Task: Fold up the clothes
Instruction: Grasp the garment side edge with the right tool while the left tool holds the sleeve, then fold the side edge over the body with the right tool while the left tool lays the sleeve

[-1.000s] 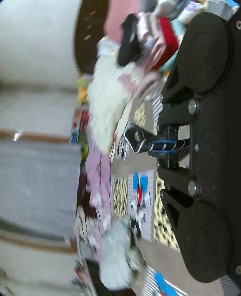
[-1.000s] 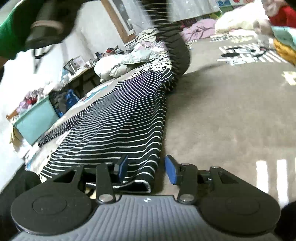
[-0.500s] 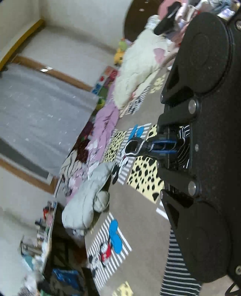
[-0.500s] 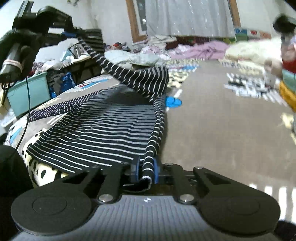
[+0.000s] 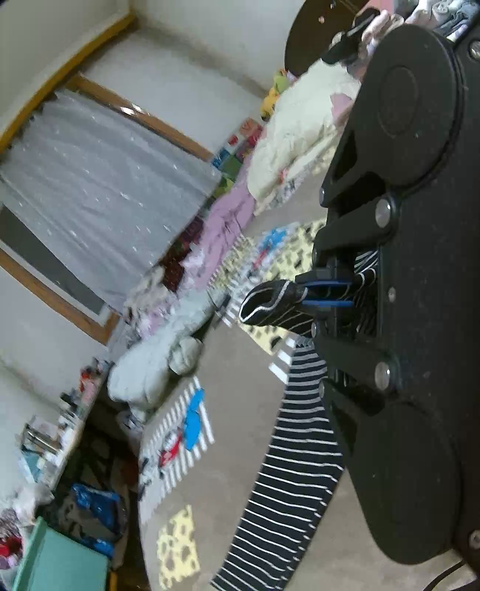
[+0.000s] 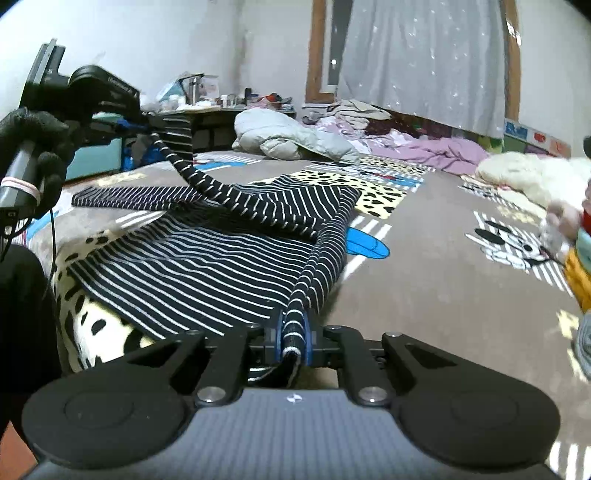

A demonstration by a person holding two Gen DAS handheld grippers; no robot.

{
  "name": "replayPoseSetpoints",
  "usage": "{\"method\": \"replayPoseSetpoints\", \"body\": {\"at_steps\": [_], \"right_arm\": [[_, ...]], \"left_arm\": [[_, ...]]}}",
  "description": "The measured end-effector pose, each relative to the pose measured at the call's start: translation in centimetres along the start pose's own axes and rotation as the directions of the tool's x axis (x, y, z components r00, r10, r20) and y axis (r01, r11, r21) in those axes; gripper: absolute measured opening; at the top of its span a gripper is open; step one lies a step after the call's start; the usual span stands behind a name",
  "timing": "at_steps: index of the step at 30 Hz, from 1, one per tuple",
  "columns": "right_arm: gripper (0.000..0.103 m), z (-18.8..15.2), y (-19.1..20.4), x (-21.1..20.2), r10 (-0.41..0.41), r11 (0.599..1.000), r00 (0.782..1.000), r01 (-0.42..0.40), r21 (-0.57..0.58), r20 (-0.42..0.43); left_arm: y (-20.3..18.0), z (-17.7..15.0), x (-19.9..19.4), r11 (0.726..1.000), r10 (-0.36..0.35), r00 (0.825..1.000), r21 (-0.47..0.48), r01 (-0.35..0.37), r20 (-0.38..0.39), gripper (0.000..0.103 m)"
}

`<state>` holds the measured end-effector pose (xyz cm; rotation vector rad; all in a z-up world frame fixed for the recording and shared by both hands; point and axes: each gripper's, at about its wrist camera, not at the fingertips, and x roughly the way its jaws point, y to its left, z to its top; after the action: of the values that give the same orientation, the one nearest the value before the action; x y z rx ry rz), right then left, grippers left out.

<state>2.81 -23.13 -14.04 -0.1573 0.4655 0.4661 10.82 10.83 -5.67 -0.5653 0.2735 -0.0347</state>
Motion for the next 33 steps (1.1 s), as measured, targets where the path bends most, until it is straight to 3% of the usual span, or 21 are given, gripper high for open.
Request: {"method": "replayPoseSetpoints", "body": {"at_steps": [4, 8, 12, 14, 16, 20, 23, 27, 30, 33], "right_arm": [[0.013, 0.1, -0.2, 0.3, -0.004, 1.0, 1.0, 0.004, 0.004, -0.01], [0.013, -0.2, -0.4, 0.4, -0.005, 1.0, 1.0, 0.005, 0.01, -0.029], [0.013, -0.4, -0.1, 0.7, 0.009, 1.0, 0.999, -0.009, -0.001, -0.044], [0.013, -0.4, 0.2, 0.6, 0.012, 1.0, 0.999, -0.013, -0.015, -0.042], [0.013, -0.5, 0.3, 0.6, 0.006, 1.0, 0.999, -0.008, -0.025, -0.054], [0.013, -0.6, 0.6, 0.7, -0.006, 0.999, 0.997, 0.002, -0.046, -0.077], [0.013, -0.8, 0.7, 0.8, -0.015, 0.998, 0.995, 0.009, -0.062, -0.095], [0.013, -0.9, 1.1, 0.8, -0.039, 0.995, 0.993, 0.03, -0.093, -0.107], [0.016, -0.8, 1.9, 0.5, -0.043, 0.991, 0.996, 0.032, -0.126, -0.083], [0.017, -0.8, 2.6, 0.6, -0.023, 0.987, 0.997, 0.01, -0.162, -0.078]], "left_arm": [[0.3, -0.4, -2.0, 0.999, -0.009, 1.0, 0.036, 0.008, 0.027, 0.005], [2.6, -2.5, 0.3, 0.987, 0.124, 0.989, 0.116, -0.114, -0.081, 0.005], [3.4, -2.9, 1.7, 0.984, 0.125, 0.984, 0.142, -0.108, -0.123, 0.005], [3.6, -2.8, 3.0, 0.968, 0.196, 0.959, 0.199, -0.155, -0.205, 0.015], [3.9, -2.3, 2.7, 0.955, 0.243, 0.951, 0.221, -0.2, -0.192, 0.032], [3.3, -0.7, 0.8, 0.931, 0.292, 0.95, 0.258, -0.257, -0.111, 0.034], [1.8, 0.4, 0.5, 0.934, 0.235, 0.966, 0.3, -0.195, -0.105, 0.037], [-2.3, 0.4, 3.2, 0.914, 0.116, 0.977, 0.404, -0.034, -0.179, 0.039], [-5.7, -0.3, 6.9, 0.887, 0.042, 0.965, 0.455, 0.084, -0.26, 0.039], [-8.3, -0.9, 11.7, 0.872, -0.019, 0.937, 0.452, 0.186, -0.35, 0.039]]}}
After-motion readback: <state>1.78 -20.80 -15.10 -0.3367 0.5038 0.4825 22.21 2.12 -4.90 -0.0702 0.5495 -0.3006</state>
